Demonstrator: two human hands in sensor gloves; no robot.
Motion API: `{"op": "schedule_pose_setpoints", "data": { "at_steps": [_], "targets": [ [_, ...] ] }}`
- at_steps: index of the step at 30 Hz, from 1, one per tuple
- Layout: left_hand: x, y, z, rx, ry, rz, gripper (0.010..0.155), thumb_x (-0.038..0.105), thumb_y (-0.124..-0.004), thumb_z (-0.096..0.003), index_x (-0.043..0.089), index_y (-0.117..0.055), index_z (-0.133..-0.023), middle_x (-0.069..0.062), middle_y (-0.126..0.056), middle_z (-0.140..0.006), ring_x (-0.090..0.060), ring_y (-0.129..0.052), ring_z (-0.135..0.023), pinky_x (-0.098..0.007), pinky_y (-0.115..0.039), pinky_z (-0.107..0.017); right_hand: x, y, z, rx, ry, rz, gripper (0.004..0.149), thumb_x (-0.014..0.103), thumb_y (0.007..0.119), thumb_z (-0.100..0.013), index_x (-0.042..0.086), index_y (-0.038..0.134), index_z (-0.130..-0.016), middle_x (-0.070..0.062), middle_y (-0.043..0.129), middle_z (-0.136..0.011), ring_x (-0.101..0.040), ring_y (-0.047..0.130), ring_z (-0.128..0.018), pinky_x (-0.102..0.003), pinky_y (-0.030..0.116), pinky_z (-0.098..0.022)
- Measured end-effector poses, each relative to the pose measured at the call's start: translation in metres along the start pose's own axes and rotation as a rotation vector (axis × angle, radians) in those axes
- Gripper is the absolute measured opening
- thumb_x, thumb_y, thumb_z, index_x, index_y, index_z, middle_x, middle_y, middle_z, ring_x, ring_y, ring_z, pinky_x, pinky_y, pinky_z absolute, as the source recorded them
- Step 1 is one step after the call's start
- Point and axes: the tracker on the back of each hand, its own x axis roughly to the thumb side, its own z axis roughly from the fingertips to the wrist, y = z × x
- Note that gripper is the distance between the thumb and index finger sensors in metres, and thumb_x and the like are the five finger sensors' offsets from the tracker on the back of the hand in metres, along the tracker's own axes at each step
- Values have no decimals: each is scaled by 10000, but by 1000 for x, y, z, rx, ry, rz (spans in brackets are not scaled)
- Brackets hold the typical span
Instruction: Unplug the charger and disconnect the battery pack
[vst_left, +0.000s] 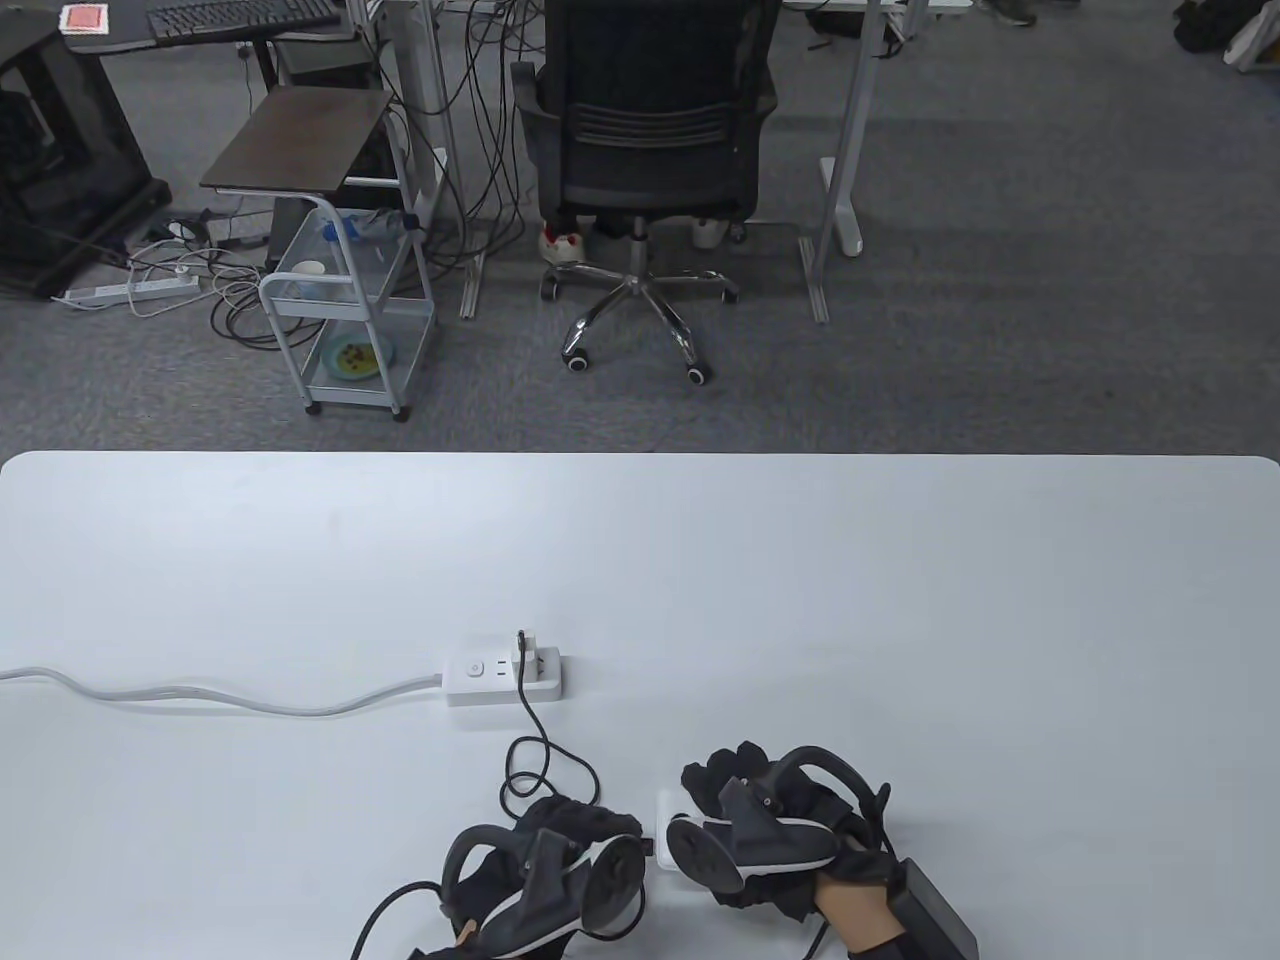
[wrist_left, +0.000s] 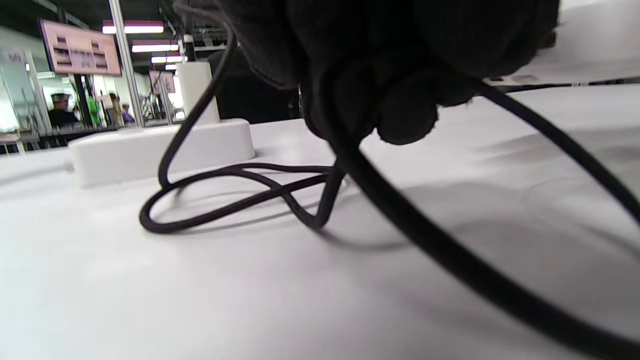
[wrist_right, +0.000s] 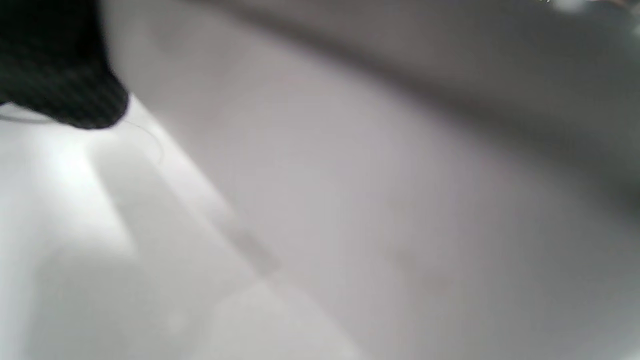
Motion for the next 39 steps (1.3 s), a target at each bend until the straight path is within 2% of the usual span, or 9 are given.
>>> {"op": "schedule_pose_setpoints", "data": {
  "at_steps": [4,8,11,13,18,29,32,35,39],
  "targets": [
    [-8,-5,0,-84,-32,171,408,512,-827,-424,456,-875,-825,235,-1027,-823,-40,-1088,-796,-238,-833,-735,0,5,3,10,-23,-29,1101,724,782,-178,114,457,-1035,-210,627,-1015,-417,751,-793,-467,788,-546],
    [-2,-1,-1,-12,-3,10,406,522,-819,-426,479,-865,-827,257,-1021,-831,-26,-1086,-808,-232,-831,-747,0,2,-2,10,-5,-7,1091,727,766,-202,95,455,-1036,-220,623,-1013,-421,746,-789,-470,781,-546],
    [-4,-4,1,-47,-67,123,414,528,-814,-431,459,-865,-836,238,-1025,-829,-40,-1087,-804,-242,-831,-743,-4,6,0,12,-13,-31,1102,726,788,-168,129,460,-1034,-199,627,-1018,-415,746,-796,-469,782,-551],
    [-7,-3,2,-49,-15,157,405,521,-820,-431,466,-872,-828,237,-1023,-832,-40,-1084,-804,-242,-828,-743,-6,8,2,26,-12,-100,1105,734,776,-176,111,464,-1033,-209,634,-1011,-413,756,-787,-464,789,-543],
    [6,-4,2,81,-1,-42,403,514,-811,-437,467,-862,-834,244,-1018,-834,-26,-1081,-809,-230,-822,-754,-7,4,0,22,22,-38,1092,728,770,-200,99,458,-1036,-218,625,-1013,-418,743,-791,-472,779,-549],
    [4,-5,1,73,-15,45,408,522,-808,-437,466,-864,-837,240,-1022,-832,-36,-1085,-805,-241,-825,-749,-13,6,3,15,28,-43,1104,730,775,-181,106,461,-1035,-212,630,-1013,-414,750,-790,-468,784,-546],
    [-1,-8,0,94,13,-101,401,516,-814,-426,474,-874,-821,256,-1026,-824,-12,-1087,-809,-219,-830,-757,-17,8,7,24,48,-48,1103,725,778,-182,100,462,-1034,-216,629,-1012,-418,749,-789,-471,783,-545],
    [-14,-7,3,72,32,44,400,505,-817,-441,454,-875,-833,234,-1023,-835,-36,-1082,-814,-237,-822,-756,-24,7,9,24,80,-44,1100,720,780,-185,101,458,-1035,-217,623,-1015,-420,743,-792,-474,778,-549],
    [-18,-1,6,108,39,27,400,518,-810,-436,465,-871,-828,239,-1021,-833,-36,-1079,-815,-244,-818,-755,-29,7,13,11,85,-61,1099,718,781,-187,99,457,-1035,-218,624,-1014,-421,743,-792,-474,779,-549]
  ]
}}
